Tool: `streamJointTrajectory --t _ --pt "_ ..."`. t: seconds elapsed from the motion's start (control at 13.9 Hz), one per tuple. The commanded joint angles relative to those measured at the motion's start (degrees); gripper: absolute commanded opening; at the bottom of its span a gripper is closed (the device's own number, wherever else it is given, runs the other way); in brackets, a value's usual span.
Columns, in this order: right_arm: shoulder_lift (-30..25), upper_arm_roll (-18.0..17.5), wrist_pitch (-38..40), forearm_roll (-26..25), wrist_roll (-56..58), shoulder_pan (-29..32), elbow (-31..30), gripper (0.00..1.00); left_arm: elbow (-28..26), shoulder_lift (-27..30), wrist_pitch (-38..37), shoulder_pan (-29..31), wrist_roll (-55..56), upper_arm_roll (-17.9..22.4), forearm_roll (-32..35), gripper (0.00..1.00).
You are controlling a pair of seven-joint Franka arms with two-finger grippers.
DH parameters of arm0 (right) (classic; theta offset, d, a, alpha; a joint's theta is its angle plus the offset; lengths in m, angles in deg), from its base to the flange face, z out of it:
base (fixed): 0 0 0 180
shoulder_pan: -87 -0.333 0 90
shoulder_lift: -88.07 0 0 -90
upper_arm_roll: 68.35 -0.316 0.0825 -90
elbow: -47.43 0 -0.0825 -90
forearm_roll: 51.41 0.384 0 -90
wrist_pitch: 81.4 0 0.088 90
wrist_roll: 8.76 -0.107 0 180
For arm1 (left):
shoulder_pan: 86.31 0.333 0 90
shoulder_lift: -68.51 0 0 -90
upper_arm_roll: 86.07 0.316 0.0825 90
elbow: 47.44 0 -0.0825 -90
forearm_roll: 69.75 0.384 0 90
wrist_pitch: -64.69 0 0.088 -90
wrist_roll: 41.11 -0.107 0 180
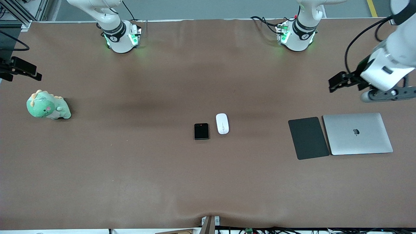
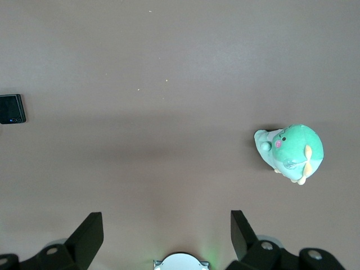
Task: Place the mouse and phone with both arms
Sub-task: 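Reach the left gripper to the white mouse while the right gripper reaches the phone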
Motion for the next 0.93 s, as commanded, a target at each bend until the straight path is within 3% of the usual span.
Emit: streamJointTrajectory --t 0.0,0.22,0.65,0.86 --pt "-0.7 -0.5 0.2 0.7 -0.2 1.1 -0.5 1.0 -0.4 -2.7 3.5 0.1 4.5 -2.8 -0.4 1.0" --pt "-0.3 -0.6 -0.1 0.8 -0.4 0.5 -0.5 1.0 -0.4 -6.6 7.3 -0.6 7.8 -5.3 -0.1 1.0" --pt "1.5 -0.8 -0.4 0.9 -0.1 0.3 -0.4 1.0 -1.1 -13.9 14.9 -8.6 16.4 -5.4 3.3 1.0" --pt "2.7 -0.8 -3.3 1.0 -0.1 0.0 -0.4 1.0 -4.7 -14.7 20.5 -10.4 19.6 -5.3 3.3 1.0"
